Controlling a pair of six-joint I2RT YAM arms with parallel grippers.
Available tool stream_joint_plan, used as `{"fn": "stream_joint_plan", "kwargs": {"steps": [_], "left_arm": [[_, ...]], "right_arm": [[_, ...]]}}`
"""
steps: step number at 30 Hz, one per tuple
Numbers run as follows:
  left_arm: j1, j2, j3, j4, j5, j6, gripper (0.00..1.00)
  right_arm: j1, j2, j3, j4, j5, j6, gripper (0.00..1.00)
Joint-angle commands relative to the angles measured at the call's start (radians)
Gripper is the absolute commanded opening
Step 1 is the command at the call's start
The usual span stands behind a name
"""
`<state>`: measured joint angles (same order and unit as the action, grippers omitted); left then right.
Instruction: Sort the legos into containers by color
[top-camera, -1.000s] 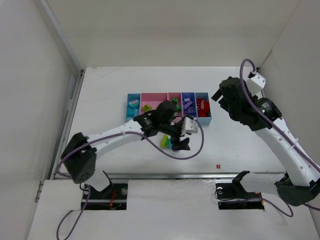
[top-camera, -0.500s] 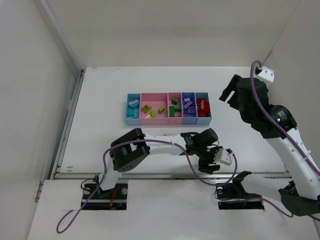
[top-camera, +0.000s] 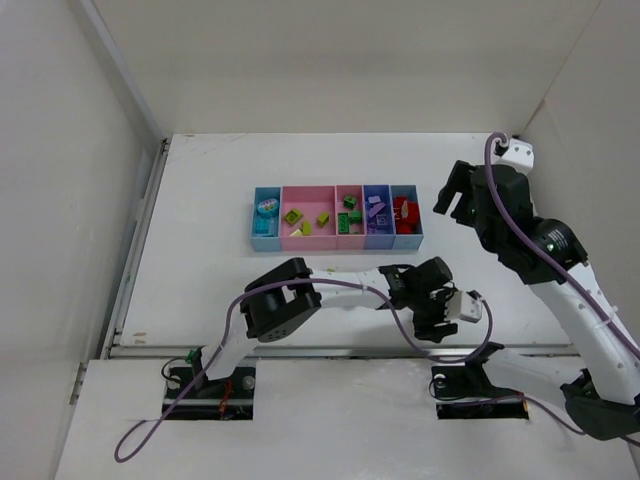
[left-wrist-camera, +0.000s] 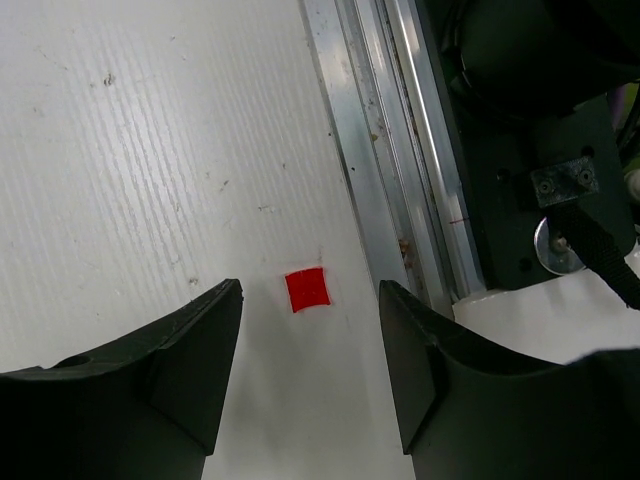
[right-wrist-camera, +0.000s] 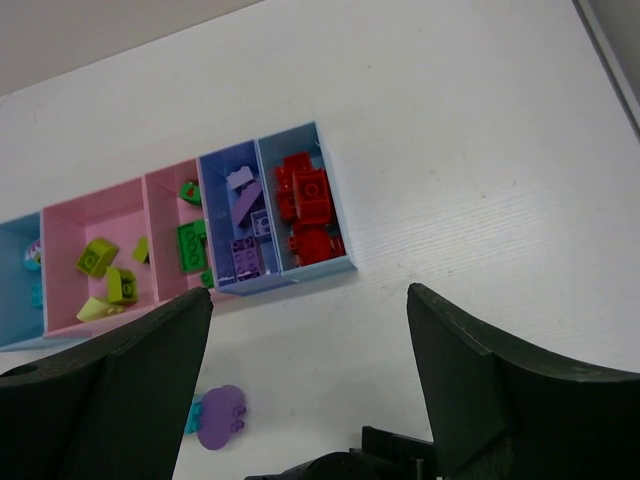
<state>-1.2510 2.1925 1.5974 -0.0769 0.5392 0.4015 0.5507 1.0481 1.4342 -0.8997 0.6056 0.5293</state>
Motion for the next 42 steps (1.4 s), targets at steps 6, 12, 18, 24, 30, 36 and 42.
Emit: {"fn": "stream_joint_plan", "kwargs": {"steps": [6, 12, 18, 24, 30, 36, 42], "left_arm": [[-0.007, 0.041, 0.065, -0.055, -0.073, -0.023, 0.51], [-0.04, 0.059, 0.065, -0.055, -0.146, -0.023, 0.5], [-0.05, 0.069, 0.065, -0.075, -0.157, -0.033, 0.37], [-0.059, 0.078, 0.065, -0.086, -0.157, -0.033, 0.09], [-0.059, 0.069, 0.065, -0.086, -0.176, -0.033, 0.0], [-0.059, 0.049, 0.055, -0.095, -0.185, -0.024, 0.0], [-0.059, 0.015, 0.055, -0.095, -0.185, -0.015, 0.0]], "right_arm": [[-0.005, -0.043, -0.024, 0.093, 0.022, -0.063, 0.86], [-0.005, -0.054, -0.043, 0.102, 0.031, -0.063, 0.86], [-0.005, -0.074, -0.063, 0.102, 0.031, -0.063, 0.86], [-0.005, -0.092, -0.072, 0.111, 0.031, -0.063, 0.86], [-0.005, -0.102, -0.072, 0.111, 0.031, -0.063, 0.86], [-0.005, -0.121, -0.072, 0.111, 0.031, -0.063, 0.86], [-0.005, -0.131, -0.072, 0.111, 0.031, -0.063, 0.86]]}}
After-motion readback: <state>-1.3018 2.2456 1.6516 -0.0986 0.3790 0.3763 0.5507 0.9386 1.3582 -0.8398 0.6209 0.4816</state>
